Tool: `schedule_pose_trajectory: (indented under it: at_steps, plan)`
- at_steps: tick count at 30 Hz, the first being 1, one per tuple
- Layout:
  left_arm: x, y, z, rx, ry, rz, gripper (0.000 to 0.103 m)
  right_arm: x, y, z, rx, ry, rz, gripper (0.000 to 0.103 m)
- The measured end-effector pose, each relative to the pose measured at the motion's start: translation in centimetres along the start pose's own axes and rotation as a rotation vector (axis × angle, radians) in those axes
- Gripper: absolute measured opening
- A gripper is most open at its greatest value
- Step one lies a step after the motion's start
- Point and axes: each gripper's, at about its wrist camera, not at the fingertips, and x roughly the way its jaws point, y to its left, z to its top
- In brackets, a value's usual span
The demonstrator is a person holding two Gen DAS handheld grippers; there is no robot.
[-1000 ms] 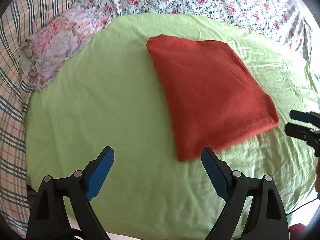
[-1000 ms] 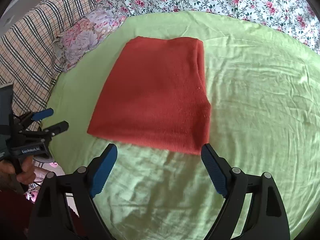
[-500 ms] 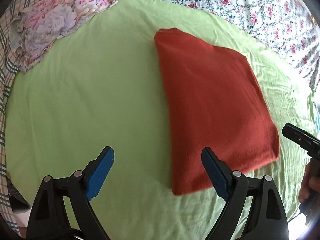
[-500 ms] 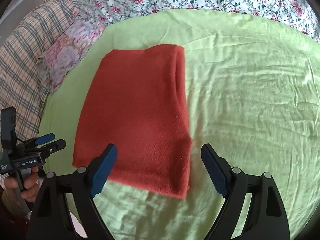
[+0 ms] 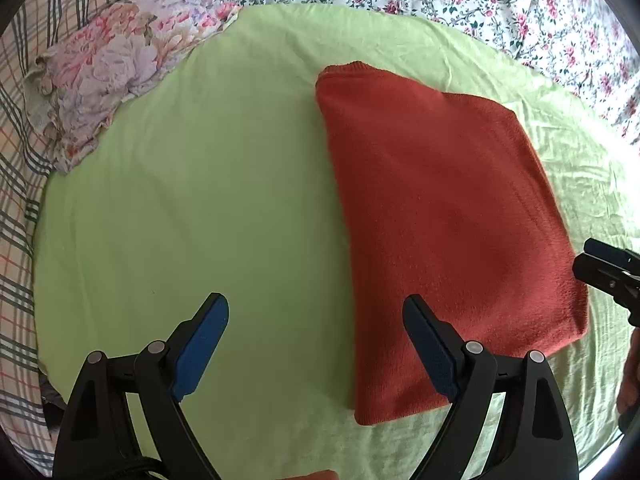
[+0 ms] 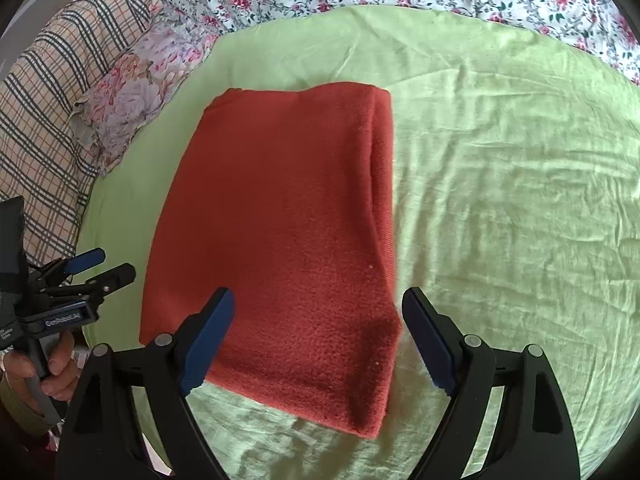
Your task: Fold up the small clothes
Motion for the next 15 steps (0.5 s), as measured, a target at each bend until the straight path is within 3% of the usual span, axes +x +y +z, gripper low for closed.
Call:
schedule_pose_trajectory:
  at_steps: [15]
  plan:
    - [0.1,-2.1,-0.7,0.086,0.000,0.052,0.090,1.0,2.5,-0.6,-0.088,0.060,0.009,0.090]
